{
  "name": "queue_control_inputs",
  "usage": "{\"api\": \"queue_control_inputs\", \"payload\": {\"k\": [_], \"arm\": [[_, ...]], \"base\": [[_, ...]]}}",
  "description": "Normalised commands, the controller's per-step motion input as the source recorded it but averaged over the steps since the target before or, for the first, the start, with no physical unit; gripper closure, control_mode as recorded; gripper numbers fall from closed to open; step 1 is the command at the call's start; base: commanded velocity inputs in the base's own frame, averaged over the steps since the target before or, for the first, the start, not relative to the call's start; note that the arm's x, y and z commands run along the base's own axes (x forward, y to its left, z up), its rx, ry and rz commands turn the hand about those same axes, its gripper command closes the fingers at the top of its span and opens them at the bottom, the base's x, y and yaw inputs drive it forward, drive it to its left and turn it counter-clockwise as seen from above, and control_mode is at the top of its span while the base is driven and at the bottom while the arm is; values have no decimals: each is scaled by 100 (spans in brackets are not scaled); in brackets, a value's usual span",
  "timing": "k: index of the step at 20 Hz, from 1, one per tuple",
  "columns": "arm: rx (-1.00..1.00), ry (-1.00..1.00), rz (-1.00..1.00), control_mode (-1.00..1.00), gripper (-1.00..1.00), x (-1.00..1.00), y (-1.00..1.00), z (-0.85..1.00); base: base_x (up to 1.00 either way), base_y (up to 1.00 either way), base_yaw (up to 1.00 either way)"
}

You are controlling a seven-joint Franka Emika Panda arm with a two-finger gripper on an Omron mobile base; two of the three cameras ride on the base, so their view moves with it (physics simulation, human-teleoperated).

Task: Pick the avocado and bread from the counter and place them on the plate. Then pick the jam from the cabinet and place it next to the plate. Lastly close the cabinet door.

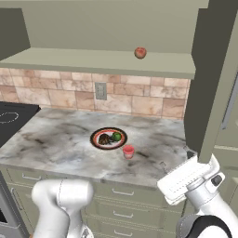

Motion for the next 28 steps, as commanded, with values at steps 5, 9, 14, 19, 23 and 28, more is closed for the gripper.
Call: {"api": "queue_control_inputs", "payload": {"k": [5,9,14,19,23,28], "arm": [[10,0,0,-100,-100,0,-22,17],[10,0,0,-100,-100,0,-16,17],[10,0,0,-100,-100,0,-10,18],[9,0,0,-100,-100,0,-5,14],[9,0,0,-100,-100,0,-1,14],[9,0,0,-100,-100,0,0,17]], "base": [[0,0,0],[0,0,0],[0,0,0],[0,0,0],[0,0,0],[0,0,0]]}}
